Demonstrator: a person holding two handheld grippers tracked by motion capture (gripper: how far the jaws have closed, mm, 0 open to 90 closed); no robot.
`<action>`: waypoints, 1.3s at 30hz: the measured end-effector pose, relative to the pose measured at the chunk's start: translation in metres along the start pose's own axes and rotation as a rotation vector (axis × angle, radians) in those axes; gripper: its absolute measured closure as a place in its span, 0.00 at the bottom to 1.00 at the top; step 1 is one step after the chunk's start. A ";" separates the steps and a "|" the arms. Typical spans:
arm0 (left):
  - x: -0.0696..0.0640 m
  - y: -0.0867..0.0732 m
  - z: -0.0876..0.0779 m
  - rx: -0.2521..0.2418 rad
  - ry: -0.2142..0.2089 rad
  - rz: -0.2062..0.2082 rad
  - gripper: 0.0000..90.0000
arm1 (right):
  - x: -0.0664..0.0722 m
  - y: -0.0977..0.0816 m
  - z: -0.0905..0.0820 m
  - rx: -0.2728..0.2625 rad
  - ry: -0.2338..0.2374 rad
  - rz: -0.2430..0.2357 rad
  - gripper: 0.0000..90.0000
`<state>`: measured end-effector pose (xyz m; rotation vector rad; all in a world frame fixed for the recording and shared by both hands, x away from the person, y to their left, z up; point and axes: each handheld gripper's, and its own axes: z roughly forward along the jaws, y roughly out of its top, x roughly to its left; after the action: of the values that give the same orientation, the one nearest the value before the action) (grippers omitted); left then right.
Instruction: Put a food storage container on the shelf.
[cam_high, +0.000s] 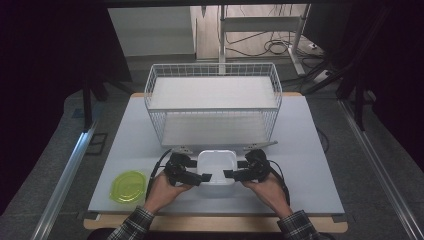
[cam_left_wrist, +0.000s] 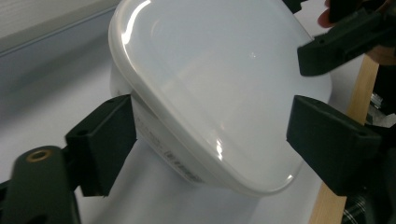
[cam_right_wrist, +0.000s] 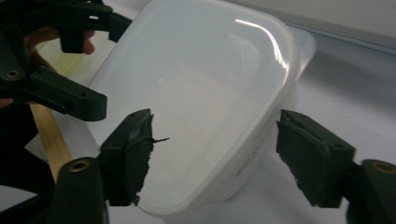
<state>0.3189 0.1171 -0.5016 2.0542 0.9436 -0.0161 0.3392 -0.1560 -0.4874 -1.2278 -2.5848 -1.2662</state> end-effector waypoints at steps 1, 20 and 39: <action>-0.002 -0.001 -0.003 -0.003 0.011 0.004 0.27 | 0.002 0.000 -0.003 -0.009 -0.020 -0.011 0.41; -0.014 -0.010 -0.028 -0.102 0.112 -0.076 0.87 | 0.015 -0.009 -0.028 -0.110 -0.095 0.060 0.86; -0.024 0.007 -0.053 -0.181 0.160 -0.027 0.87 | 0.025 0.006 -0.041 -0.199 -0.096 -0.006 0.86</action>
<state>0.2899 0.1370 -0.4550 1.8963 1.0312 0.2147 0.3134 -0.1653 -0.4473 -1.3433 -2.5798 -1.5353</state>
